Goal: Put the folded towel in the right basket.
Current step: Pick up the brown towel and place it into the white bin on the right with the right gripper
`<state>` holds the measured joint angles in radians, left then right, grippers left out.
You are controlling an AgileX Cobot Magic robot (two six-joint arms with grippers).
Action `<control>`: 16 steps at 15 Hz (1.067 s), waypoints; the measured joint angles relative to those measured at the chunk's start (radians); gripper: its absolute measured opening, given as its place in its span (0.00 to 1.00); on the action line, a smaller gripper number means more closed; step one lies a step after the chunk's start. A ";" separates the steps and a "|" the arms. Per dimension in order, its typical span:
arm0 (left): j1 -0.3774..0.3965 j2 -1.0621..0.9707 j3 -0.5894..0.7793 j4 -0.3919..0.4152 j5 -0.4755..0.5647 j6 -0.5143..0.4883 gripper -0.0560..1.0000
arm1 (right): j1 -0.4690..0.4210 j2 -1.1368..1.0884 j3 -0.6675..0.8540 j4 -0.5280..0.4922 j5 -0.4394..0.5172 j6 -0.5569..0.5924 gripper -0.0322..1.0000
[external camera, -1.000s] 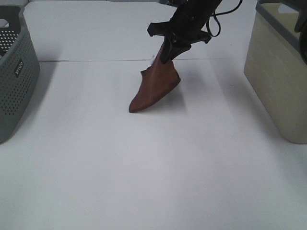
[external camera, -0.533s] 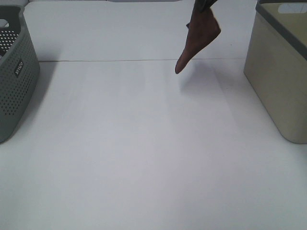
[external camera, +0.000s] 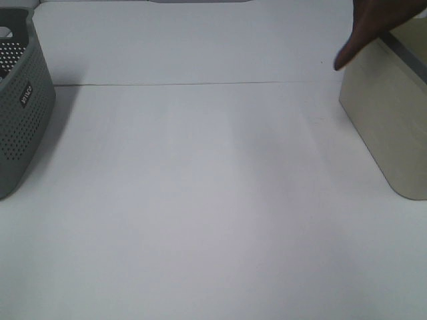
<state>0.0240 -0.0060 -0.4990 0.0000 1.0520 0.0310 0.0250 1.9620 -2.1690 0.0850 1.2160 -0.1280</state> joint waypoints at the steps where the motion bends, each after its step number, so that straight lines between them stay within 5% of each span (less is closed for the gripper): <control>1: 0.000 0.000 0.000 0.000 0.000 0.000 0.89 | -0.045 -0.009 0.032 0.008 0.003 -0.006 0.06; 9: 0.000 0.000 0.000 0.000 0.000 0.000 0.89 | -0.344 0.049 0.165 0.125 0.004 -0.047 0.09; 11: 0.000 0.000 0.000 0.000 0.000 0.000 0.89 | -0.350 0.083 0.171 0.130 0.002 -0.047 0.31; 13: 0.000 0.000 0.000 0.000 0.000 0.000 0.89 | -0.350 0.101 0.173 0.131 0.002 -0.047 0.69; 16: 0.000 0.000 0.000 0.000 0.000 0.000 0.89 | -0.350 0.084 0.173 0.141 0.002 -0.047 0.84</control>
<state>0.0240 -0.0060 -0.4990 0.0000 1.0520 0.0310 -0.3250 2.0460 -1.9960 0.2260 1.2180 -0.1750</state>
